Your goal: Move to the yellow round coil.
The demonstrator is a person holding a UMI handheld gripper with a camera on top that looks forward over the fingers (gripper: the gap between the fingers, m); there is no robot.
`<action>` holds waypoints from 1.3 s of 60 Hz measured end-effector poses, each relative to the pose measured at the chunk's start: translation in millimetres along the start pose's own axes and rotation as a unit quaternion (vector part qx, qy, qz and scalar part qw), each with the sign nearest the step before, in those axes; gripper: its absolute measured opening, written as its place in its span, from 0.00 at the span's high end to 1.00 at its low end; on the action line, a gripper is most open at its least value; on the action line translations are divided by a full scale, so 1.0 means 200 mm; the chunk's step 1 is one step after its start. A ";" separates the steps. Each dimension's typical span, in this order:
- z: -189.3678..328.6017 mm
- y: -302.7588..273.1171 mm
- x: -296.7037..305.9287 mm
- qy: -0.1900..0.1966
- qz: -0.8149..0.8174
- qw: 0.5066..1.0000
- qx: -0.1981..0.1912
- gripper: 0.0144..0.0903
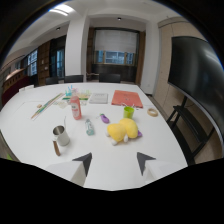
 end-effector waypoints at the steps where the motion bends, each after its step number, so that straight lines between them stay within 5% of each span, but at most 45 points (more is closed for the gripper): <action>1: 0.00 0.00 0.01 0.002 0.000 1.000 -0.002 0.06; 29: 0.30 0.11 0.78 0.046 -0.004 0.998 -0.039 0.07; 52: 1.37 -0.31 1.51 0.051 0.002 0.998 -0.033 0.06; 64: 1.92 -0.46 1.63 0.037 0.004 0.999 -0.040 0.06; 78: 2.24 -0.45 1.69 0.026 0.016 0.998 -0.063 0.06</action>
